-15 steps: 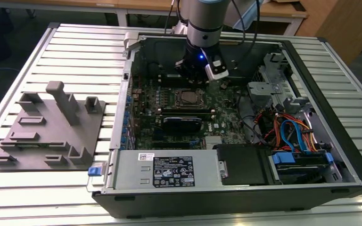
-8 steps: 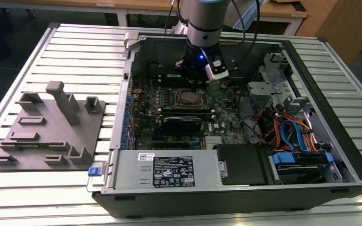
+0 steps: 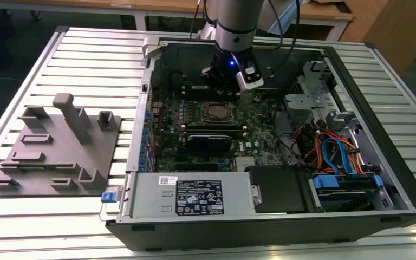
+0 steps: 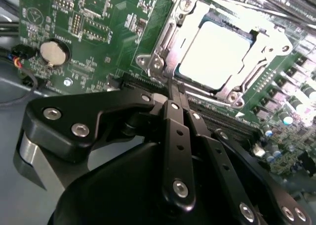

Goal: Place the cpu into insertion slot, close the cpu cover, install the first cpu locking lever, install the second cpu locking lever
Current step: 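Install the second cpu locking lever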

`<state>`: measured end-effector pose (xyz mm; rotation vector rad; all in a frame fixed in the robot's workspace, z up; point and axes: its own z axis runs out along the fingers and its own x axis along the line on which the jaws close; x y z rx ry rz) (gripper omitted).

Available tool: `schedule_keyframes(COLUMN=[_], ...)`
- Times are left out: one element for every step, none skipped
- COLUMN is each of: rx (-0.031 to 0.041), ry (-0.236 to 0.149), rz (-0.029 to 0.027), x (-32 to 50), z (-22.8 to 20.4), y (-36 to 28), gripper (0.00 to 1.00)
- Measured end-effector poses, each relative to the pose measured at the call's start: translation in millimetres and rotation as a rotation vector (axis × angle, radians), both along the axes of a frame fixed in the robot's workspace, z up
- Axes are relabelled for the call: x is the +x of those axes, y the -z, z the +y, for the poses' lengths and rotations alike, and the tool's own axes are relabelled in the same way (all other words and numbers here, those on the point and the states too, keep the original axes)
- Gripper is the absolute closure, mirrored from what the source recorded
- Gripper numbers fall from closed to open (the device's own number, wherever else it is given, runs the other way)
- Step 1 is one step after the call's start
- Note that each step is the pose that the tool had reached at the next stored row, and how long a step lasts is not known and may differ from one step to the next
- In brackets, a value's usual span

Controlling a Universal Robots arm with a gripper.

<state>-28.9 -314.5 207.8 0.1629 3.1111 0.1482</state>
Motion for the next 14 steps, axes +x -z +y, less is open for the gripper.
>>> schedule_keyframes(rx=[0.0001, 0.0001, -0.0006, -0.003, -0.0045, -0.0059, -0.0068, -0.0075, -0.0083, -0.0089, -0.0096, -0.0103, -0.0113, -0.0128], ry=[0.0, 0.0, 0.0, 0.0, 0.0, 0.0, 0.0, 0.0, 0.0, 0.0, 0.0, 0.0, 0.0, 0.0], rz=[-0.0001, 0.0, -0.0002, -0.0002, 0.0001, 0.0001, 0.0, 0.0, 0.0, 0.0, 0.0, 0.0, 0.0, 0.0], x=[0.0, 0.0, 0.1, 0.1, 0.0, 0.0, 0.0, 0.0, 0.0, 0.0, 0.0, 0.0, 0.0, 0.0], z=[0.0, 0.0, 0.1, 0.0, -0.4, -1.0, -1.6, -2.4, -3.4, -4.4, -5.4, -6.5, -7.6, -8.4], y=[-1.7, -2.0, -2.0, -2.0, -2.1, -2.2, -2.1, -2.1, -2.1, -2.1, -2.1, -2.1, -2.1, -2.1], gripper=[0.9, 0.9, 0.9, 0.9, 0.9, 0.9, 0.9, 0.9, 0.9, 0.9, 0.9, 0.9, 0.9, 0.9])
